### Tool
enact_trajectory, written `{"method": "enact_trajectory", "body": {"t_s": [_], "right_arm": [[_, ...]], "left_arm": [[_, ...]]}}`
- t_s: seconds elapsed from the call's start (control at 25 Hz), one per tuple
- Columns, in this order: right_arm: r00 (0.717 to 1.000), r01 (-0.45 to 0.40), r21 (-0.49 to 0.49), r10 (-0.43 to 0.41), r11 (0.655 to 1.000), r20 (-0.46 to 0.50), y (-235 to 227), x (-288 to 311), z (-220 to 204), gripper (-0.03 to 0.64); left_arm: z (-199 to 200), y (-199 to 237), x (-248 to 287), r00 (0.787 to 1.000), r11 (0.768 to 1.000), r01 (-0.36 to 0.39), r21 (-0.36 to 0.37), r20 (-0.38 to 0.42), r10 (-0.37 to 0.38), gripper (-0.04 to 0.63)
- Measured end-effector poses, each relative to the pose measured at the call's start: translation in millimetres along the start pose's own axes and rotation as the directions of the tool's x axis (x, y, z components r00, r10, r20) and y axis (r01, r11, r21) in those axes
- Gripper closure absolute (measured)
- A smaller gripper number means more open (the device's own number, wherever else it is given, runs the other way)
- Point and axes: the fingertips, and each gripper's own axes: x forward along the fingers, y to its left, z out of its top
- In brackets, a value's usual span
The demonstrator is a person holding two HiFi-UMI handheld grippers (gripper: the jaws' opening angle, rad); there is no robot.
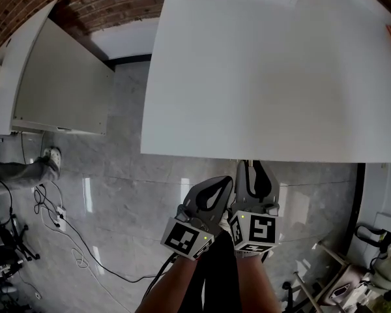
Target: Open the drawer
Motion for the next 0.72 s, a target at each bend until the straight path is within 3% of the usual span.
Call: {"method": "enact_trajectory", "body": {"t_s": [0.72], "right_arm": [[1.0, 0.021, -0.015, -0.02, 1.0, 0.009, 0.2, -2.0, -1.2, 0.537]], "left_arm": [[3.9, -0.5, 7.7, 0.994, 0.995, 0.103, 0.01, -0.031, -0.103, 0.594]]}}
